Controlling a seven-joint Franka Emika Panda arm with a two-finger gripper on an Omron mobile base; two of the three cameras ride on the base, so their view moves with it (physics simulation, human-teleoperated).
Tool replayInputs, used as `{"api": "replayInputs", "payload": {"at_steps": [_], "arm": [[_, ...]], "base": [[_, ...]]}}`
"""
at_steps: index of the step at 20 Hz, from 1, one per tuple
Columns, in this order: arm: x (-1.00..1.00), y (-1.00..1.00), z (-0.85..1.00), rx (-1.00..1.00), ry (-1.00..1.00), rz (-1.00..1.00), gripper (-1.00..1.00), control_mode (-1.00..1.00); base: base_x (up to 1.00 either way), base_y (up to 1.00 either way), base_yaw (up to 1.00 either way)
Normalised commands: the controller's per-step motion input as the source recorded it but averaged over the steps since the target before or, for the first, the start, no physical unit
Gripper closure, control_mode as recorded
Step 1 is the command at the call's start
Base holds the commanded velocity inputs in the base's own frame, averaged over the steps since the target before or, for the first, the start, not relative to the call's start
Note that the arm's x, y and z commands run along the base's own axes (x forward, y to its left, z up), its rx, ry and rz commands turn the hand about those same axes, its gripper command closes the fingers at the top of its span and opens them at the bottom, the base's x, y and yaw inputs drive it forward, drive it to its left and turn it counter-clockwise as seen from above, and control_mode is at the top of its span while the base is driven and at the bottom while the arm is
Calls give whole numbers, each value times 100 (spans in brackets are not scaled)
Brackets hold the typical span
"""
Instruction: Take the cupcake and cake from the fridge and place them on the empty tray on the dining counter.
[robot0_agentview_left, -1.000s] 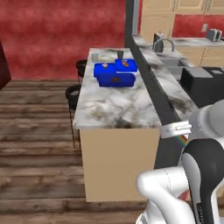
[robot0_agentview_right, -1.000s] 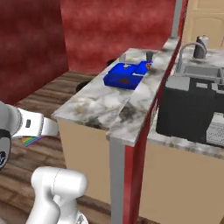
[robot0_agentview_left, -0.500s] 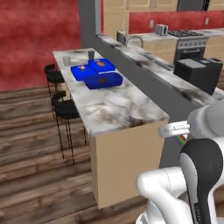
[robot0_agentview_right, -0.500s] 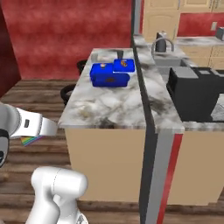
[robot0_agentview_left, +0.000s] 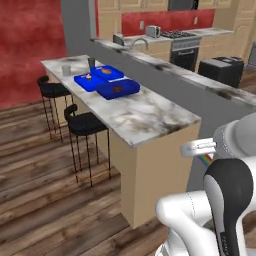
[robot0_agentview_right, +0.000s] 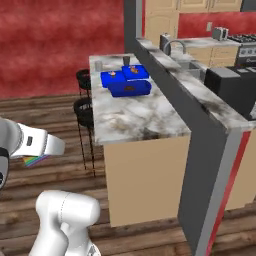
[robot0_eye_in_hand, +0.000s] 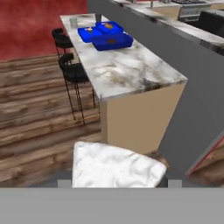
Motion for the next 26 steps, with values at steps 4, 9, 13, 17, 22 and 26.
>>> {"api": "replayInputs", "payload": {"at_steps": [4, 9, 13, 17, 22, 26], "arm": [[0, 0, 0, 0, 0, 0, 100, 100], [0, 0, 0, 0, 0, 0, 100, 100], [0, 0, 0, 0, 0, 0, 100, 100], [0, 0, 0, 0, 0, 0, 100, 100], [0, 0, 0, 0, 0, 0, 100, 100], [0, 0, 0, 0, 0, 0, 100, 100]], "base": [[0, 100, -38], [26, 100, -39], [74, 100, -41], [91, 100, -44], [75, 100, -44], [24, 100, -43]]}}
